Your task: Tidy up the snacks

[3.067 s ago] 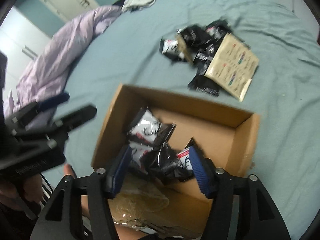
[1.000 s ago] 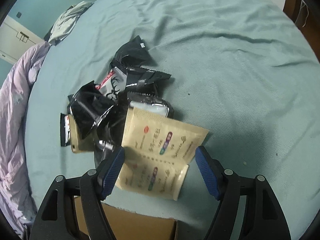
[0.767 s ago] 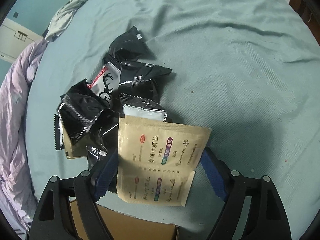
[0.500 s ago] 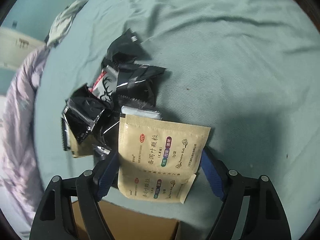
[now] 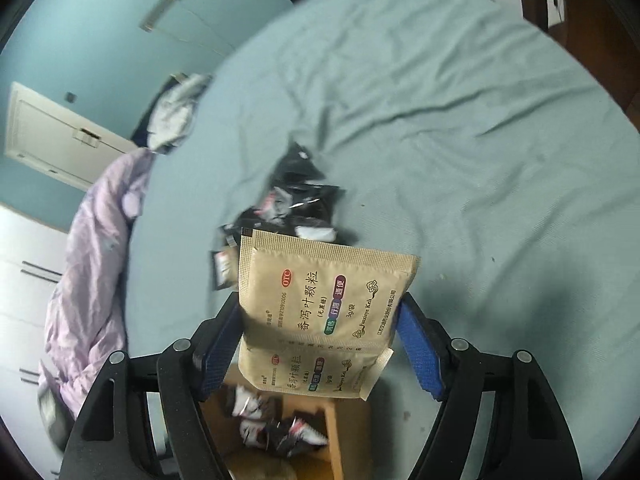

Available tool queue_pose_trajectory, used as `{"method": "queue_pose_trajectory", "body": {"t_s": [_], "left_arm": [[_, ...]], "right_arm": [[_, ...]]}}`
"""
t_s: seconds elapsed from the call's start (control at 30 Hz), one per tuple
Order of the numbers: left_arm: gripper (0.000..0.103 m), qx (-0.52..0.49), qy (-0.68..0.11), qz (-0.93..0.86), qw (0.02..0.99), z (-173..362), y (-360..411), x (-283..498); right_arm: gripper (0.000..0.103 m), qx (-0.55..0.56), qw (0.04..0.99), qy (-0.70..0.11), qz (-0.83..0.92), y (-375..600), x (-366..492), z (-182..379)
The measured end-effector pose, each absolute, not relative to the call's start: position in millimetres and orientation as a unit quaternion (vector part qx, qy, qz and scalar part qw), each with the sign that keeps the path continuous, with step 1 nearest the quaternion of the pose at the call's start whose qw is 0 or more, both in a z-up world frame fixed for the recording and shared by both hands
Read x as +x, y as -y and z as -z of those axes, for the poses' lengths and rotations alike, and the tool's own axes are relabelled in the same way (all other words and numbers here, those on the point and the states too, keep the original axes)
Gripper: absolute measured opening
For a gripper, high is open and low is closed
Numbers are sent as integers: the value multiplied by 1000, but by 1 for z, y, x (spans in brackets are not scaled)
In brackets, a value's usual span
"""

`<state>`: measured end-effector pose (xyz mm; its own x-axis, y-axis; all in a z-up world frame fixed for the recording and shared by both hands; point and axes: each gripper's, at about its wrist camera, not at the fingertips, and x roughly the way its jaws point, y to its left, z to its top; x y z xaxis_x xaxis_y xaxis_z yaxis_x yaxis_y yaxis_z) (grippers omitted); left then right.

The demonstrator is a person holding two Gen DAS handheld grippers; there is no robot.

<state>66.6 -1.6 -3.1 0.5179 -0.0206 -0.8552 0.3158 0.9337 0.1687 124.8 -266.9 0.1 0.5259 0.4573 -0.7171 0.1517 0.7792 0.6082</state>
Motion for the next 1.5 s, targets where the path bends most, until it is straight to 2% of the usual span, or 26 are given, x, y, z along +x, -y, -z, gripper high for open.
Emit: {"method": "queue_pose_trajectory", "body": {"t_s": [0.27, 0.53, 0.6, 0.77, 0.83, 0.87, 0.97, 1.23, 1.5], "left_arm": [[82, 128, -492, 98, 856, 20, -13, 125], [80, 121, -518, 125, 838, 54, 4, 185], [61, 130, -526, 121, 831, 66, 8, 195], [55, 153, -542, 140, 814, 89, 19, 207], [43, 151, -544, 150, 812, 91, 21, 209], [28, 143, -548, 159, 809, 93, 21, 210], [11, 132, -559, 161, 802, 94, 21, 210], [4, 133, -544, 140, 817, 71, 15, 197], [0, 126, -490, 115, 855, 3, -4, 150]], "right_arm": [[74, 310, 829, -461, -64, 263, 40, 15], [74, 291, 842, -447, -80, 250, 53, 14], [74, 283, 845, -448, -78, 246, 58, 17], [74, 268, 850, -446, -77, 237, 64, 19], [74, 263, 851, -448, -77, 234, 67, 21], [74, 261, 851, -448, -78, 233, 68, 21], [74, 251, 855, -448, -76, 230, 70, 20], [74, 230, 867, -436, -72, 223, 65, 16], [74, 231, 878, -414, -67, 227, 52, 8]]}}
